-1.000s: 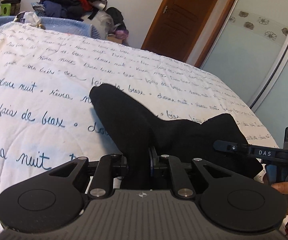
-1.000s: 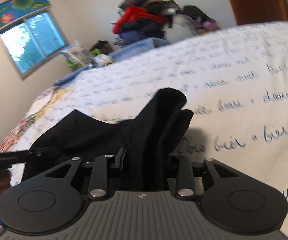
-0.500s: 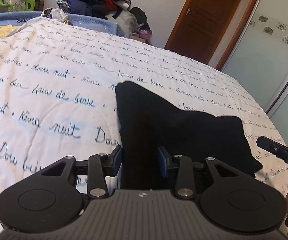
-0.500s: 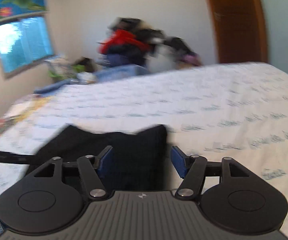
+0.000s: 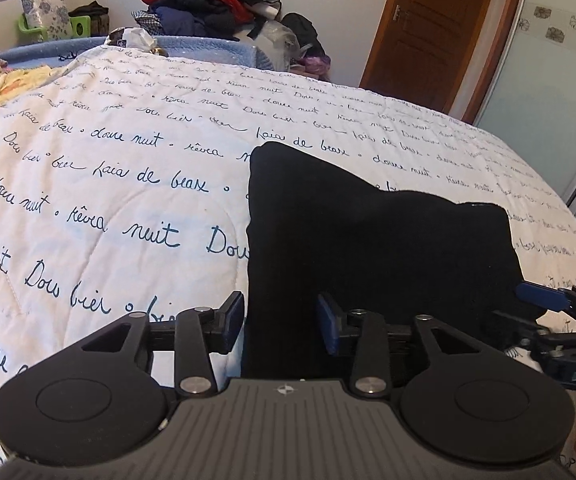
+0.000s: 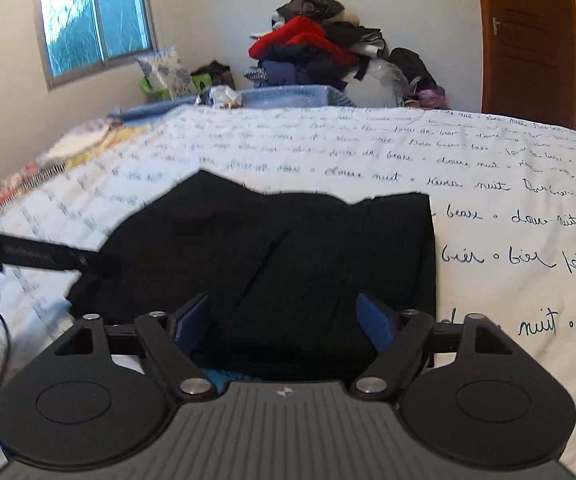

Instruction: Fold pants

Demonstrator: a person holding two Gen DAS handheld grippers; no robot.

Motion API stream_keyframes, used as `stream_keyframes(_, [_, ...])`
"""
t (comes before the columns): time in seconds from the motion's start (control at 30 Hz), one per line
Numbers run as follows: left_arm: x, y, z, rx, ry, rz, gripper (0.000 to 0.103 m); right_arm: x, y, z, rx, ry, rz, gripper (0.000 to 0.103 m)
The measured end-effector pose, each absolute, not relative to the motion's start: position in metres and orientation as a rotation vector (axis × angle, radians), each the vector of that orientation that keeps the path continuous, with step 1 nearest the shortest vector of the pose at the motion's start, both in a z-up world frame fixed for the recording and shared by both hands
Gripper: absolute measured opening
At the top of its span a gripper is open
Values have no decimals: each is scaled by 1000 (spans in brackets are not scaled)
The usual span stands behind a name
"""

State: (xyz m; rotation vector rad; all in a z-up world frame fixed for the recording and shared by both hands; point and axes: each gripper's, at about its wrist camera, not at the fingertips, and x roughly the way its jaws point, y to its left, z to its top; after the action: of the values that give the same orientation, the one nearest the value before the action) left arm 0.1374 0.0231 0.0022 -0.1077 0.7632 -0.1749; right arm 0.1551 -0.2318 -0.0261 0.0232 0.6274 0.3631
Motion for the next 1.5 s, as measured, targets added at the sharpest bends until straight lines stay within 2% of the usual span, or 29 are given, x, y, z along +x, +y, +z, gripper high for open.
stream_keyframes(0.03, [135,21,2,-99,760,-163,56,158,-229,-30,-5,635,340,81])
stream_keyframes(0.1, [130,17,3,-83,745,-137,61,159,-227,-29,-18,626,312,82])
stream_keyframes(0.33, [112,3,10,-30,719,-117,72,143,-235,-18,99,593,295,85])
stream_keyframes(0.43, [104,-4,11,-10,712,-117,78,131,-232,-15,103,583,295,92])
stream_keyframes(0.7, [84,-16,3,2,729,-125,81,105,-231,-12,182,581,300,94])
stream_keyframes(1.2, [68,-16,-15,13,769,-105,81,80,-213,-29,148,635,306,97])
stream_keyframes(1.5, [60,-22,-23,43,763,-96,86,79,-208,-36,121,663,288,97])
